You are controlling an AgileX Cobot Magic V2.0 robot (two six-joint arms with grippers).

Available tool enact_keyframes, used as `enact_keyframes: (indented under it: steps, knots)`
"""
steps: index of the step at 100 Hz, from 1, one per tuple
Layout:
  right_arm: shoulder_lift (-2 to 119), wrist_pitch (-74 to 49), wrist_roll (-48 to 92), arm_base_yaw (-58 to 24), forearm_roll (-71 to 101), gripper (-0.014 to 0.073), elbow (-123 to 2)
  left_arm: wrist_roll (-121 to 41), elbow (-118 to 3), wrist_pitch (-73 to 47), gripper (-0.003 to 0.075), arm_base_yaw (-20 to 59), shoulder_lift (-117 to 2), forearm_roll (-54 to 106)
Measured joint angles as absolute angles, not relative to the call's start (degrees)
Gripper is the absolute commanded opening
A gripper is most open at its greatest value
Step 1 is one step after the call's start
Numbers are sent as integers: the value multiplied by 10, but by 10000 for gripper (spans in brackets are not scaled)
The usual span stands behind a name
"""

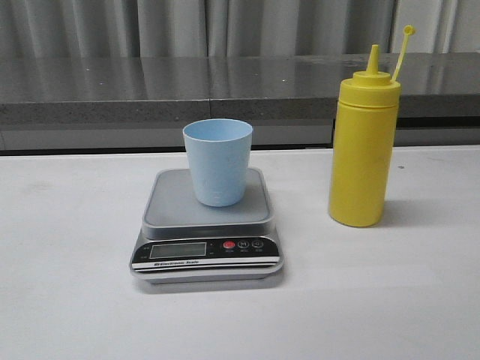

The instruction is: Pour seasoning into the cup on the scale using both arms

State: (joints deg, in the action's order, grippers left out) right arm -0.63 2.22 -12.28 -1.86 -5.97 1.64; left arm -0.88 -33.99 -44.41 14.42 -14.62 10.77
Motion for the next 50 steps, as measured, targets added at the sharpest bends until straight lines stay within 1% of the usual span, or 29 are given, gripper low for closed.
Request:
enact_keyframes:
  steps: [39,50]
  knots:
    - [-6,22,-123,-19,-60,-68,16,-9,-327,-438,-20,144,-146,108]
    - [-6,22,-123,-19,-60,-68,16,-9,-304,-415,-20,125,-145,95]
